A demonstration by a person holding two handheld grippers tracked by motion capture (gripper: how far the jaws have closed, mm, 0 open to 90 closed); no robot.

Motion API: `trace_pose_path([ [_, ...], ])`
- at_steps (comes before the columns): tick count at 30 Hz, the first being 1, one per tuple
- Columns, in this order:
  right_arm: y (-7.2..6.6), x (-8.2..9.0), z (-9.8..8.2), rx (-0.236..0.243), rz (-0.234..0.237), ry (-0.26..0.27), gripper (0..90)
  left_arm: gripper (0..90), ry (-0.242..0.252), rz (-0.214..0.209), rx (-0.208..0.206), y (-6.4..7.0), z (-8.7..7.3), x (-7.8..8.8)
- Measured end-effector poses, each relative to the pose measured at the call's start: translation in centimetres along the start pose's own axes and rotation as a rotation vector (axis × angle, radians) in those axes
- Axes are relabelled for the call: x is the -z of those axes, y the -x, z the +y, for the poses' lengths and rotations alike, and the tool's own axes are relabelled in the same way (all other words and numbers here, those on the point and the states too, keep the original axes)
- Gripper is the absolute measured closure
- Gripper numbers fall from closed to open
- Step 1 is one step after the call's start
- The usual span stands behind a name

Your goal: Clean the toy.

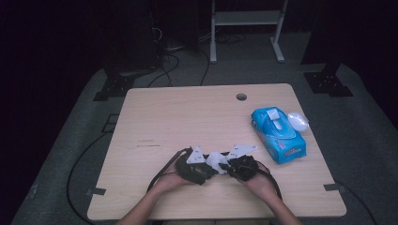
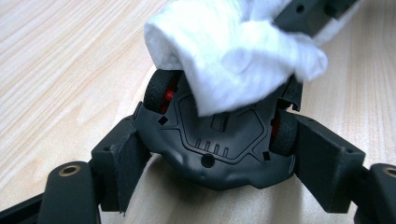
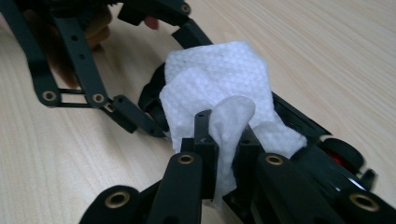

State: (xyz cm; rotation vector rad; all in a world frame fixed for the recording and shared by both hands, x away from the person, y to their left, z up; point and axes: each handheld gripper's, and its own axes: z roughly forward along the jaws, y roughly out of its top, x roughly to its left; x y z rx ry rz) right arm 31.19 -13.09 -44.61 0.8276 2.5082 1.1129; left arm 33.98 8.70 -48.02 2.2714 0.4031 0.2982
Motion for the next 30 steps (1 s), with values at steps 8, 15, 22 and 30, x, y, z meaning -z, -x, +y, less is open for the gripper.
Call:
trace_pose_path([
  [8,-0.1,0.1,-0.4,-0.036,0.005,0.022,83.6,23.4,-0.002,-0.002,-0.004,0.1,0.2,-0.2],
  [15,0.5,0.9,-0.4,0.017,-0.03,-0.029,83.5,23.5,0.009,-0.014,0.02,-0.1,0.1,-0.1],
  [22,0.4,1.4,-0.6,0.091,-0.063,-0.015,68.0,23.4,0.006,-0.008,0.014,0.0,0.1,-0.1],
  [30,0.6,1.3,0.1,0.083,-0.063,0.012,58.8,23.5,0.01,-0.012,0.005,-0.2,0.1,-0.2],
])
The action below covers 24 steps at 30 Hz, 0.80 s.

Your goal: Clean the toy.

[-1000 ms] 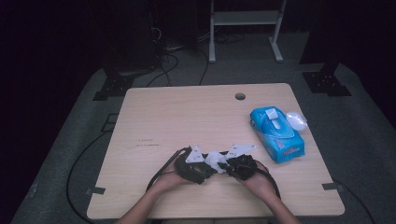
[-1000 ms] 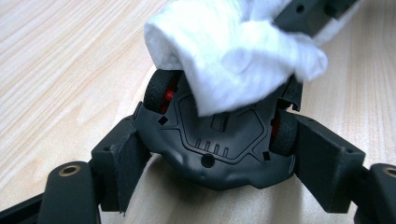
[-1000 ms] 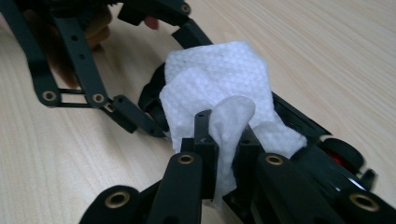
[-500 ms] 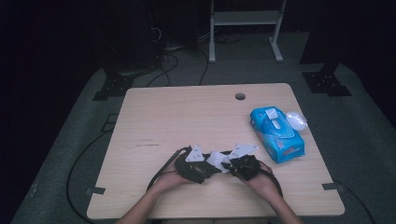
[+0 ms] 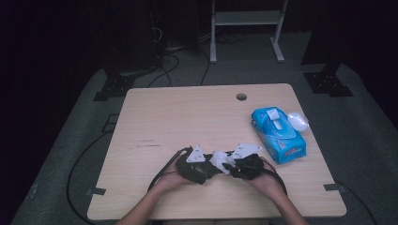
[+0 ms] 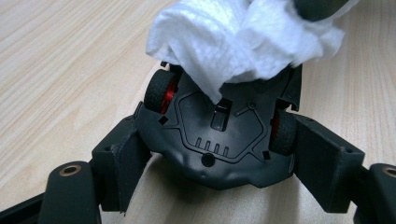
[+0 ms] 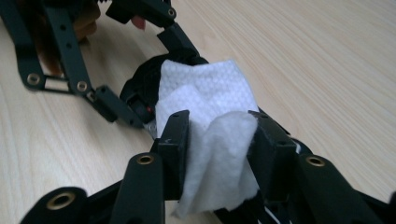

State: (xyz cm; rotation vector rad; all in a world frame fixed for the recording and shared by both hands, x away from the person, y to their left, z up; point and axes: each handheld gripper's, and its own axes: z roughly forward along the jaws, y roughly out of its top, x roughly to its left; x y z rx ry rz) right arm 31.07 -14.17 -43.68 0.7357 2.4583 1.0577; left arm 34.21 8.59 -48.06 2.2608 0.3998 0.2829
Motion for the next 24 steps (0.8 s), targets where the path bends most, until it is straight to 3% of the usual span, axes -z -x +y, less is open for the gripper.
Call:
trace_pose_path([
  [3,-0.1,-1.2,0.4,0.008,0.009,-0.012,57.8,23.5,0.0,-0.001,-0.008,0.1,0.0,-0.1],
  [6,-0.9,-2.0,0.6,0.047,-0.026,-0.018,59.1,23.6,-0.001,0.001,-0.007,0.0,0.0,0.0],
  [7,-1.1,-2.0,0.6,0.058,-0.038,-0.019,63.6,23.6,-0.001,0.001,-0.007,0.0,0.0,0.0],
  [8,-1.3,-2.0,0.5,0.058,-0.042,-0.016,72.2,23.6,-0.002,0.003,-0.008,0.0,0.0,0.0],
  [10,-1.3,-1.9,0.5,0.049,-0.045,-0.022,80.3,23.6,-0.002,0.008,-0.011,0.1,0.1,-0.1],
  [12,-1.1,-1.6,0.5,0.045,-0.043,-0.046,82.1,23.6,-0.003,0.009,-0.012,0.2,0.1,-0.1],
  [16,0.1,-0.6,-0.2,-0.008,-0.061,-0.058,83.0,23.6,0.0,-0.001,-0.003,0.1,0.1,0.0],
  [18,-0.3,-0.5,-0.2,-0.005,-0.064,-0.055,83.2,23.6,-0.002,0.004,-0.009,0.2,0.1,-0.1],
  [20,-1.1,-1.1,0.1,0.01,-0.005,-0.043,83.2,23.6,-0.007,0.004,-0.012,0.2,0.2,-0.1],
  [22,-1.8,-1.5,0.3,0.028,0.01,-0.041,83.2,23.6,-0.006,0.008,-0.014,0.2,0.1,-0.2],
  [23,-3.0,-2.3,0.8,0.057,0.042,-0.045,83.2,23.7,-0.01,0.007,-0.017,0.2,0.1,-0.1],
  [24,-3.1,-2.3,1.0,0.068,0.038,-0.051,83.2,23.7,-0.009,0.009,-0.015,0.1,0.1,0.0],
])
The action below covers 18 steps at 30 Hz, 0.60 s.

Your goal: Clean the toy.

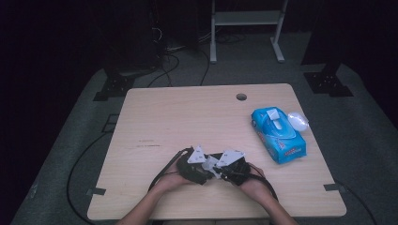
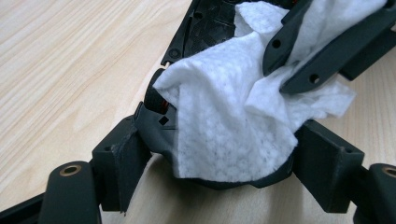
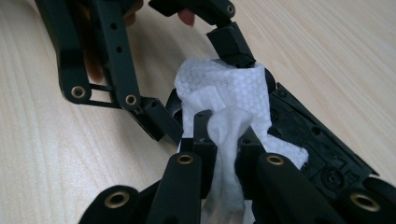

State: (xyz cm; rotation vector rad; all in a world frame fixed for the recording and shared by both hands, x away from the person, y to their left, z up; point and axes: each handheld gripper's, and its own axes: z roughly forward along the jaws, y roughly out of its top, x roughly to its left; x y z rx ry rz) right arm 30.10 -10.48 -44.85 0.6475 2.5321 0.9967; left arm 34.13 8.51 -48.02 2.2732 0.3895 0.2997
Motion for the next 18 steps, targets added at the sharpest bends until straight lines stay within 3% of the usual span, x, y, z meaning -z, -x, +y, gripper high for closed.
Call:
trace_pose_path([
  [2,0.5,0.3,-0.1,0.006,-0.018,-0.014,83.2,23.7,-0.003,0.006,0.005,-0.1,-0.1,0.1],
  [4,1.5,1.0,-0.7,-0.012,-0.085,-0.022,83.2,23.6,0.004,0.005,0.023,-0.2,-0.1,0.2],
  [7,2.6,2.1,-1.6,-0.064,-0.12,-0.023,83.4,23.7,0.018,0.002,0.025,-0.3,-0.1,0.3],
  [9,2.7,2.2,-1.6,-0.074,-0.091,-0.008,83.4,23.7,0.021,-0.002,0.025,-0.3,0.0,0.3],
  [13,1.2,0.8,-0.6,-0.056,0.023,0.018,83.3,23.7,0.011,-0.001,-0.001,0.0,0.3,0.2],
  [16,0.5,0.2,0.1,-0.023,0.025,0.001,83.3,23.6,0.002,0.005,-0.012,0.1,0.3,0.2],
  [18,1.1,0.5,-0.1,-0.049,0.006,0.009,83.4,23.6,0.016,-0.002,0.001,-0.1,0.3,0.4],
])
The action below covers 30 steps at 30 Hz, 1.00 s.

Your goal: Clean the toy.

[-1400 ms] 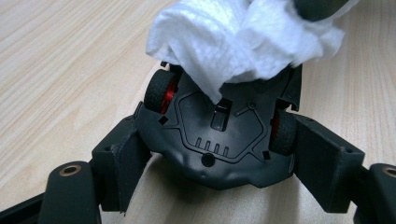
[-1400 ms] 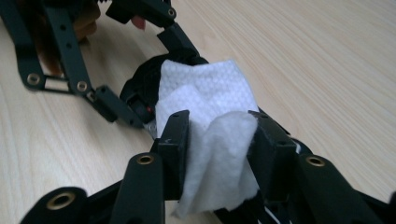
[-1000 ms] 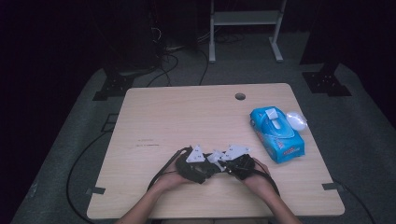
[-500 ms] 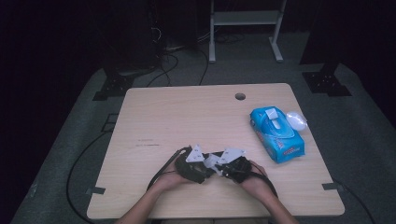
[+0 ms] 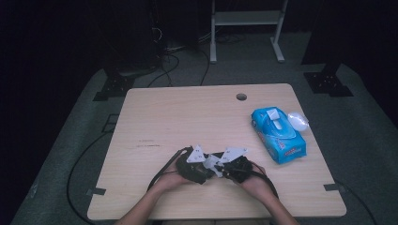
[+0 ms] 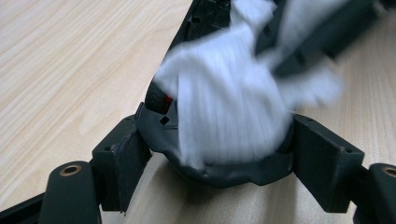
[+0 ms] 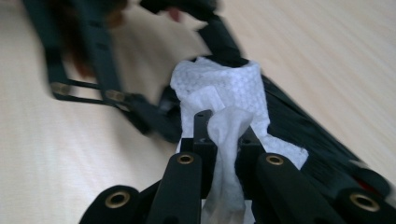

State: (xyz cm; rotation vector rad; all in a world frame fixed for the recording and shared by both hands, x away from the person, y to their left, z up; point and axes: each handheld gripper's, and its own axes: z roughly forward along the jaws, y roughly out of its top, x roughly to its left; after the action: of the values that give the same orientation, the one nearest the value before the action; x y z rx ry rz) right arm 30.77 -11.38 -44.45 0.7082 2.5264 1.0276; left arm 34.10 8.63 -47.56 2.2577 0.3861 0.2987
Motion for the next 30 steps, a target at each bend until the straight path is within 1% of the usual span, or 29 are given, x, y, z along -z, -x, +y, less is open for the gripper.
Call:
trace_pose_path([
  [1,0.5,0.3,-0.2,-0.008,-0.018,0.0,83.4,23.7,0.005,-0.001,0.003,0.0,0.0,0.1],
  [2,0.9,0.5,-0.3,-0.025,-0.03,0.002,83.4,23.7,0.011,-0.003,0.007,0.0,0.1,0.1],
  [4,1.3,0.8,-0.5,-0.055,-0.024,0.012,83.4,23.7,0.011,-0.001,0.0,0.0,0.2,0.1],
  [5,1.2,0.7,-0.5,-0.05,-0.016,0.012,83.4,23.7,0.008,-0.002,-0.003,0.1,0.2,0.1],
  [6,1.0,0.5,-0.4,-0.05,0.005,0.016,83.3,23.7,0.007,-0.006,-0.004,0.1,0.2,0.0],
  [7,0.6,0.2,-0.2,-0.051,0.031,0.021,83.3,23.7,0.003,-0.004,-0.013,0.2,0.2,0.0],
  [8,0.2,-0.1,-0.1,-0.042,0.049,0.025,83.3,23.7,-0.003,-0.001,-0.026,0.3,0.3,-0.1],
  [10,-0.4,-0.5,0.2,-0.02,0.071,0.023,83.3,23.7,-0.007,-0.001,-0.037,0.5,0.3,-0.1],
  [12,-0.5,-0.6,0.3,-0.011,0.071,0.022,83.3,23.7,0.004,-0.01,-0.025,0.4,0.2,-0.1],
  [13,-0.2,-0.4,0.2,-0.014,0.065,0.026,83.3,23.7,0.008,-0.013,-0.022,0.4,0.2,0.0],
  [15,0.5,0.0,0.0,-0.037,0.035,0.027,83.3,23.8,0.01,-0.011,-0.026,0.4,0.3,0.0],
  [17,0.9,0.3,-0.1,-0.065,0.034,0.032,83.3,23.8,0.013,-0.012,-0.027,0.5,0.3,0.0],
  [18,0.8,0.2,-0.1,-0.064,0.039,0.037,83.3,23.8,0.014,-0.013,-0.031,0.6,0.4,0.0],
  [19,0.6,0.0,0.0,-0.06,0.058,0.037,83.3,23.8,0.013,-0.017,-0.033,0.7,0.4,0.0],
  [20,0.1,-0.3,0.2,-0.051,0.08,0.042,83.2,23.8,0.005,-0.013,-0.042,0.8,0.4,-0.1],
  [21,-0.4,-0.6,0.5,-0.03,0.085,0.038,83.2,23.8,0.002,-0.015,-0.049,0.9,0.4,-0.1],
  [22,-0.8,-0.9,0.7,-0.018,0.101,0.032,83.2,23.8,-0.003,-0.021,-0.055,1.0,0.4,-0.1],
  [23,-1.1,-1.1,0.8,-0.011,0.103,0.03,83.2,23.8,-0.009,-0.019,-0.057,1.1,0.3,-0.1],
  [24,-1.2,-1.3,0.8,-0.004,0.102,0.024,83.2,23.9,-0.007,-0.021,-0.054,1.1,0.3,-0.2],
  [25,-1.1,-1.3,0.7,-0.009,0.101,0.027,83.2,23.9,-0.006,-0.023,-0.049,1.1,0.3,-0.2],
  [26,-0.8,-1.2,0.7,-0.015,0.089,0.028,83.3,23.9,-0.004,-0.022,-0.05,1.1,0.3,-0.2],
  [28,-0.2,-0.9,0.6,-0.032,0.044,0.033,83.3,24.0,-0.004,-0.025,-0.054,1.1,0.4,-0.3],
  [30,0.1,-0.7,0.6,-0.043,0.03,0.034,83.3,24.1,0.0,-0.025,-0.063,1.3,0.6,-0.3],
])
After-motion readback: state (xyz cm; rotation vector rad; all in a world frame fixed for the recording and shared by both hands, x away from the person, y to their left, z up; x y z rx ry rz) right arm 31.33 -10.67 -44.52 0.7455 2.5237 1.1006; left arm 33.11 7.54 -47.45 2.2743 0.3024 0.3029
